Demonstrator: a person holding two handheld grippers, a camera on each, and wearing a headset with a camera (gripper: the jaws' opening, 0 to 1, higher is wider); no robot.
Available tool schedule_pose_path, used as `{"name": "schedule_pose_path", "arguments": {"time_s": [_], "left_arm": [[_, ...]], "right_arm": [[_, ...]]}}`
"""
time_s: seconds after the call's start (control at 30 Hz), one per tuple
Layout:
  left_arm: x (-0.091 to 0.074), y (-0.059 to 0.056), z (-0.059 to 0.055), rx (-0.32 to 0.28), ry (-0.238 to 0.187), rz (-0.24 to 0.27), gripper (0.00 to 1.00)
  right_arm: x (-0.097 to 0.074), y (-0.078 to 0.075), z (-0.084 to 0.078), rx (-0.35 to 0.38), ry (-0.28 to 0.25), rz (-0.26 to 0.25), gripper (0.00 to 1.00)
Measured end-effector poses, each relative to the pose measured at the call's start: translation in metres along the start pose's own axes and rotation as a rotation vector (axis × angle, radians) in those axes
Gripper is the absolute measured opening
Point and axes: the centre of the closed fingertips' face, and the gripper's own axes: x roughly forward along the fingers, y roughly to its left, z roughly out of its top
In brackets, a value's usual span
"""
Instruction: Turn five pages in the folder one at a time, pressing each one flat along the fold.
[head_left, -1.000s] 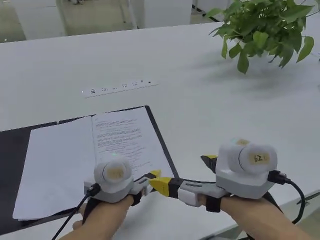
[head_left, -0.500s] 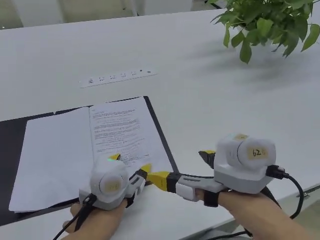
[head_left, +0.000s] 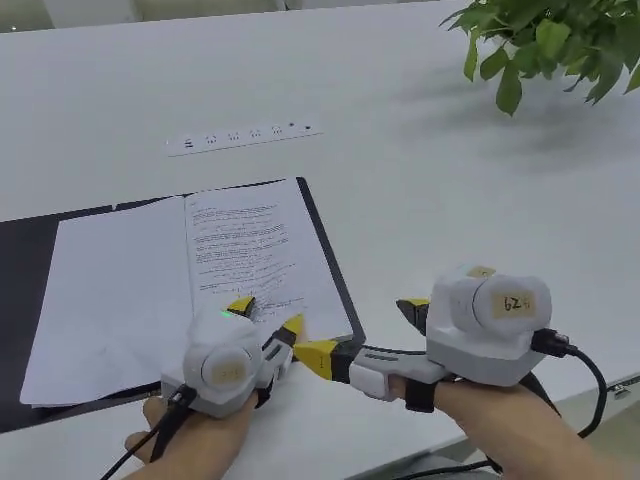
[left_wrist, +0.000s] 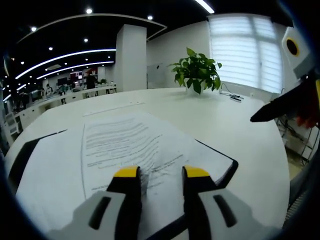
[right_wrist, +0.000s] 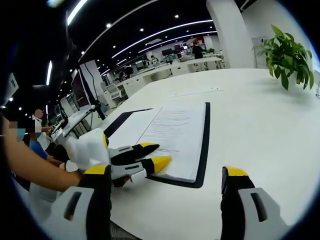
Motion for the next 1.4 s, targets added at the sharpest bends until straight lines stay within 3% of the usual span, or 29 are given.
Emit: {"name": "schedule_pose_path", "arguments": {"time_s": [0.03, 0.13, 0.27, 0.3, 0.33, 0.5, 0.6, 0.7, 0.8, 0.87, 1.23, 1.4], "left_arm": [[0.0, -0.002, 0.0, 0.02, 0.001, -0.01, 0.3], [0.0, -0.003, 0.001, 0.008, 0.005, -0.009, 0.28], [0.0, 0.011, 0.002, -0.04, 0.024, 0.033, 0.17], [0.0, 0.015, 0.003, -0.029, 0.025, 0.04, 0.14], [-0.001, 0.011, 0.002, -0.007, 0.034, 0.022, 0.12], [0.0, 0.013, 0.001, -0.11, 0.044, 0.025, 0.1], [0.002, 0.014, 0.001, -0.122, 0.047, 0.022, 0.08], [0.002, 0.013, 0.0, -0.121, 0.045, 0.019, 0.08], [0.002, 0.013, 0.0, -0.117, 0.042, 0.016, 0.08], [0.003, 0.014, 0.0, -0.114, 0.041, 0.015, 0.08], [0.003, 0.013, 0.0, -0.11, 0.039, 0.014, 0.09], [0.003, 0.014, 0.0, -0.111, 0.038, 0.012, 0.09]], "right_arm": [[0.001, 0.0, 0.0, 0.004, 0.001, 0.002, 0.91], [0.003, 0.002, -0.001, 0.008, 0.001, 0.007, 0.91], [0.007, 0.005, -0.002, 0.019, -0.001, 0.015, 0.9], [0.007, 0.006, -0.002, 0.021, 0.0, 0.017, 0.9], [0.009, 0.008, -0.003, 0.025, 0.002, 0.019, 0.9], [0.015, 0.018, -0.001, 0.064, -0.026, 0.042, 0.85], [0.02, 0.028, 0.005, 0.223, -0.081, 0.079, 0.72], [0.023, 0.029, 0.005, 0.307, -0.101, 0.078, 0.58], [0.031, 0.031, -0.003, 0.437, -0.075, 0.091, 0.46], [0.036, 0.03, -0.004, 0.47, -0.076, 0.091, 0.41], [0.058, 0.029, -0.011, 0.603, -0.058, 0.092, 0.38], [0.064, 0.023, -0.013, 0.66, -0.073, 0.064, 0.39]]}}
